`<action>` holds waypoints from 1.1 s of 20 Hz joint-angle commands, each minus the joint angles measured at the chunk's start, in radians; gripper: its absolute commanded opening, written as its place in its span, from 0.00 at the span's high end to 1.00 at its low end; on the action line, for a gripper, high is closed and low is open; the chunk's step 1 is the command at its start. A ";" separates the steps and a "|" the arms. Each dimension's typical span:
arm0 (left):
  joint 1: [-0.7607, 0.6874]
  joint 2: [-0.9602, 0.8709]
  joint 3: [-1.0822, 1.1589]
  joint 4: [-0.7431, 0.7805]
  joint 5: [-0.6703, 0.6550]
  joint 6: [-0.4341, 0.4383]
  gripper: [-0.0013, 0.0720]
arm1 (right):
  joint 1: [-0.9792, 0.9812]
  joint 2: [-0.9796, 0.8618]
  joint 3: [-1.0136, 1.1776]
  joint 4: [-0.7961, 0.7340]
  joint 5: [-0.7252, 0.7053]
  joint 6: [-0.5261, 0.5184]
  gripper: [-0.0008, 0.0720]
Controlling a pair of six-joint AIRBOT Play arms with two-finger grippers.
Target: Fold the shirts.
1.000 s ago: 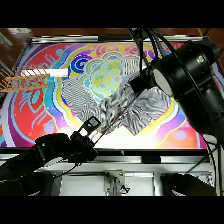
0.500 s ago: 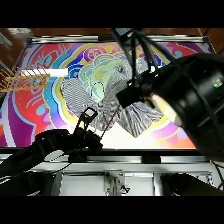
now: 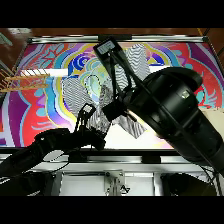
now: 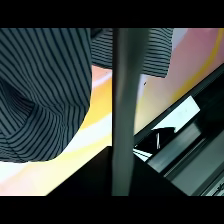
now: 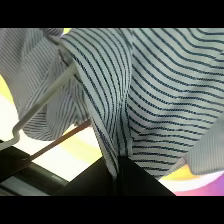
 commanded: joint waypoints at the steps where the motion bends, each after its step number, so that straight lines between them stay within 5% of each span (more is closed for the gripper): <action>1: 0.001 0.006 0.001 0.000 0.041 -0.003 0.91 | 0.001 -0.018 0.001 0.045 0.000 0.019 0.58; 2: 0.001 0.011 0.001 0.005 0.042 -0.003 0.91 | -0.001 -0.016 0.001 0.021 0.009 0.005 0.34; 6: 0.001 0.024 0.001 0.050 0.038 -0.003 0.91 | -0.028 0.069 0.002 -0.157 0.009 -0.016 0.13; 10: 0.000 0.024 0.001 0.051 -0.010 0.047 0.91 | -0.319 0.199 0.027 -0.138 -0.025 -0.034 0.14; 16: -0.001 0.024 0.001 0.051 -0.127 0.211 0.91 | -0.938 0.160 0.027 0.181 -0.090 -0.358 0.16; 22: 0.000 0.024 0.001 0.077 -0.204 0.367 0.91 | -0.983 0.029 0.027 0.590 -0.047 -1.469 0.16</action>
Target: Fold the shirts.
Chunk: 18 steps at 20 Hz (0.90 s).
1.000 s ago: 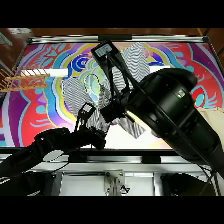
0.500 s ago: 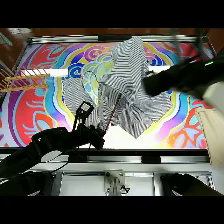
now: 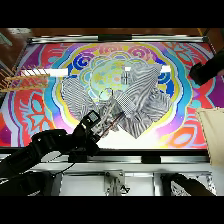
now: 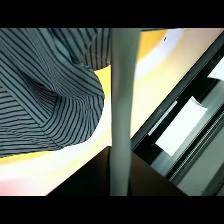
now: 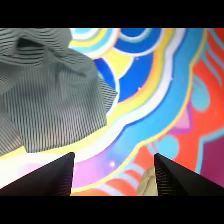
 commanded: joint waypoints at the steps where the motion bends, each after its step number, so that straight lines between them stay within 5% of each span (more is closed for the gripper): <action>1: 0.000 0.000 0.001 0.041 -0.057 0.080 0.91 | -0.014 -0.056 0.001 0.277 0.018 -0.644 0.14; 17: 0.006 0.050 0.010 0.193 -0.006 0.109 0.91 | 0.142 -0.225 0.000 0.297 0.130 -0.708 0.13; 18: 0.019 0.051 0.015 0.193 -0.005 0.109 0.91 | 0.142 -0.226 0.000 0.297 0.134 -0.708 0.29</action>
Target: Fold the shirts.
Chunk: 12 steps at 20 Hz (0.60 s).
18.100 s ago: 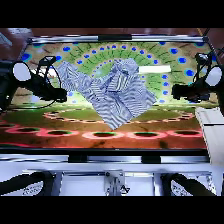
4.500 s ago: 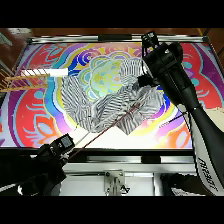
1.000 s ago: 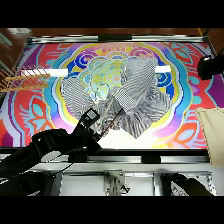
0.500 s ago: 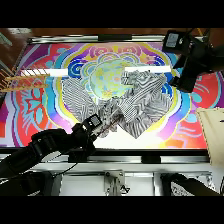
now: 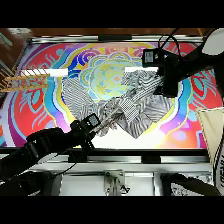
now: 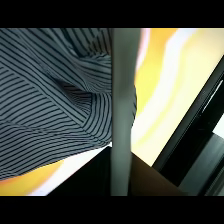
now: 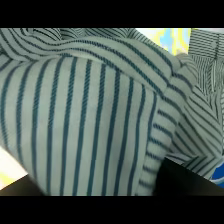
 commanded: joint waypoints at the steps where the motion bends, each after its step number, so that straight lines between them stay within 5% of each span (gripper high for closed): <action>1: 0.034 0.016 0.012 0.034 0.032 -0.004 0.91 | 0.006 -0.023 0.000 0.003 0.024 -0.001 0.49; 3: 0.088 0.016 0.012 0.034 0.066 -0.004 0.90 | 0.006 -0.023 0.000 0.005 0.051 0.001 0.76; 5: 0.145 0.016 0.012 0.036 0.105 0.005 0.89 | 0.006 -0.023 0.000 0.011 0.066 0.001 0.88; 9: 0.235 0.016 0.021 0.090 0.145 0.091 0.38 | 0.006 -0.023 0.000 0.011 0.071 0.001 0.88; 11: 0.290 0.016 0.040 0.145 0.145 0.096 0.22 | 0.006 -0.023 0.000 0.011 0.074 0.002 0.88; 12: 0.325 0.016 0.053 0.146 0.144 0.097 0.22 | 0.006 -0.023 0.000 0.014 0.074 0.001 0.88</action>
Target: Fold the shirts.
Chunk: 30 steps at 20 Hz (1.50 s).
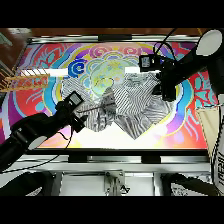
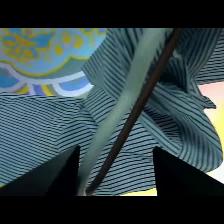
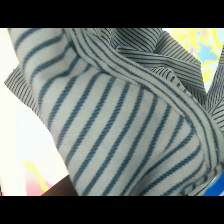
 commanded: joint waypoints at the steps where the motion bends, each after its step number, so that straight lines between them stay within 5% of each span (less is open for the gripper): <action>1: 0.110 0.002 0.029 0.052 0.005 0.027 0.13 | 0.000 -0.001 0.001 0.000 0.003 0.001 0.88; 2: 0.140 0.002 0.035 0.052 0.003 0.027 0.06 | 0.000 -0.001 0.001 0.000 0.003 0.002 0.88; 9: 0.242 0.039 0.106 0.051 -0.052 0.053 0.07 | 0.000 0.000 0.001 0.011 0.003 0.059 0.88; 14: 0.329 0.104 0.132 -0.016 -0.193 -0.248 0.20 | 0.000 0.016 0.001 0.019 -0.030 0.230 0.88; 17: 0.317 0.130 0.041 -0.291 -0.172 -0.258 0.20 | 0.000 0.054 0.001 0.020 -0.111 0.306 0.88; 20: 0.166 0.100 -0.126 -0.552 0.064 -0.256 0.29 | 0.000 0.089 0.001 0.019 -0.136 0.403 0.88; 25: -0.150 -0.082 -0.159 -0.680 0.550 -0.261 0.30 | 0.000 0.124 0.001 0.020 -0.121 0.500 0.88; 30: -0.202 -0.264 -0.081 -0.682 0.674 -0.285 0.30 | 0.000 0.190 0.001 0.033 -0.115 0.542 0.88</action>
